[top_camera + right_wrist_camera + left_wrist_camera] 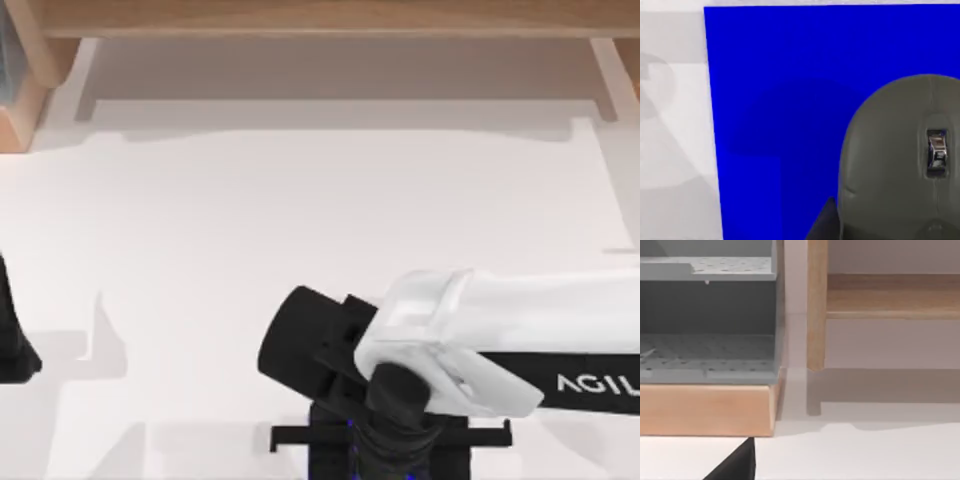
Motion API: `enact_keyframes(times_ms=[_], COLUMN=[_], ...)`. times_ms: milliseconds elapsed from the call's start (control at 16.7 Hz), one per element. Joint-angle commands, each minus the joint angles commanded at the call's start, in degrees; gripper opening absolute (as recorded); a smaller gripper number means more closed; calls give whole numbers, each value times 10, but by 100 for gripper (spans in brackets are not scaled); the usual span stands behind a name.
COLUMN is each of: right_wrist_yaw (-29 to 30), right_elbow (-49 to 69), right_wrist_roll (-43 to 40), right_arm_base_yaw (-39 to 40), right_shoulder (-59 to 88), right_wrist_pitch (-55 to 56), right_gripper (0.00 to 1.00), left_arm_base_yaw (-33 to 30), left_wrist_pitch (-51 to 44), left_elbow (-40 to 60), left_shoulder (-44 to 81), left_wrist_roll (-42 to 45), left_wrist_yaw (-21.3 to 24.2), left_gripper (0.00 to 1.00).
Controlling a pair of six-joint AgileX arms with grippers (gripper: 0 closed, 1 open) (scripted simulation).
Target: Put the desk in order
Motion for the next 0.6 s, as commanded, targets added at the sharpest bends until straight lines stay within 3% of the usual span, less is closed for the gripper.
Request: enact_keyframes(times_ms=[240,600], right_wrist_yaw=[0,0], right_elbow=[0,0], right_wrist_roll=[0,0], right_arm_base_yaw=[0,0], right_shoulder=[0,0], right_wrist_pitch=[0,0], right_gripper=[0,45], left_arm_base_yaw=[0,0], left_wrist_pitch=[0,0], left_elbow=[0,0], left_shoulder=[0,0], left_wrist_roll=[0,0], left_wrist_yaw=[0,0], left_gripper=[100,100])
